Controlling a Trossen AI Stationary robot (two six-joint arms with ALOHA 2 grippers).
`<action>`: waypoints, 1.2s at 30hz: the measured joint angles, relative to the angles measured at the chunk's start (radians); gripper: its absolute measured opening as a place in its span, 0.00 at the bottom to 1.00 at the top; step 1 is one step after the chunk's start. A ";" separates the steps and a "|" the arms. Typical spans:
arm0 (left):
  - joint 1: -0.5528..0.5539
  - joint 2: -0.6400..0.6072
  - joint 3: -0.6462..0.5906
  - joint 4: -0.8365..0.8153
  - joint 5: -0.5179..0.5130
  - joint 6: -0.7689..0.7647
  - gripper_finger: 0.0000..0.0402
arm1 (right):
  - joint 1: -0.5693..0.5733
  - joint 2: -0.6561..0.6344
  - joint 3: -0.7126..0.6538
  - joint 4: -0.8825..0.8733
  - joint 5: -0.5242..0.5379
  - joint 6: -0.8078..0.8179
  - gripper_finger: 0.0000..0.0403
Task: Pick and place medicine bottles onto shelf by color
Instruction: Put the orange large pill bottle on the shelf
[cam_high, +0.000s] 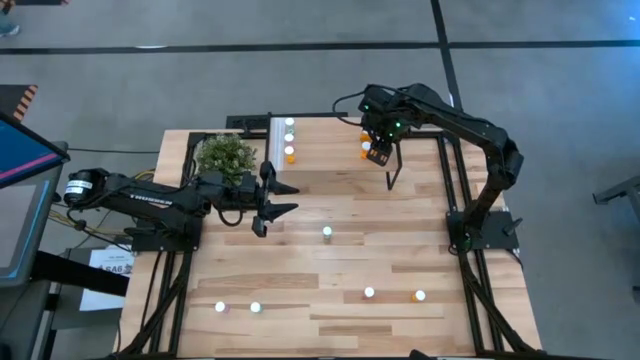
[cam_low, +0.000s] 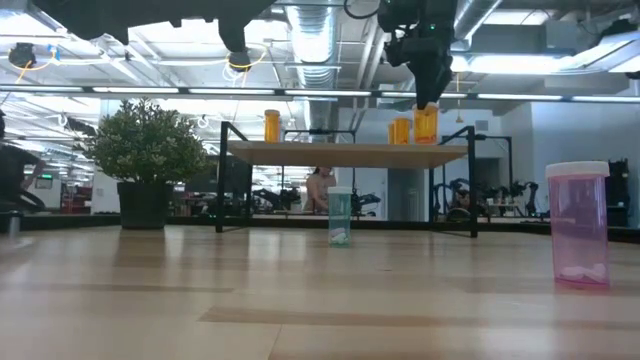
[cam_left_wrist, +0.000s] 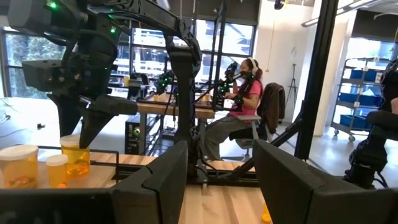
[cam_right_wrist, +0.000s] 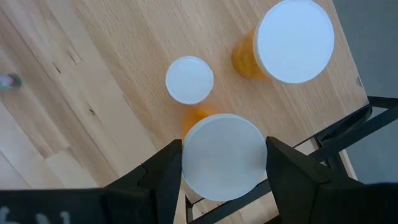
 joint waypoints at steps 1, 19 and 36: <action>0.000 0.000 0.000 0.000 0.000 0.000 0.43 | 0.000 0.000 0.000 0.001 0.000 0.000 0.54; 0.000 0.000 0.000 0.000 -0.001 0.000 0.43 | 0.005 0.005 -0.002 0.016 -0.001 0.034 0.60; 0.000 0.000 0.000 0.000 -0.002 0.005 0.43 | -0.002 0.005 -0.073 0.034 -0.004 0.027 0.62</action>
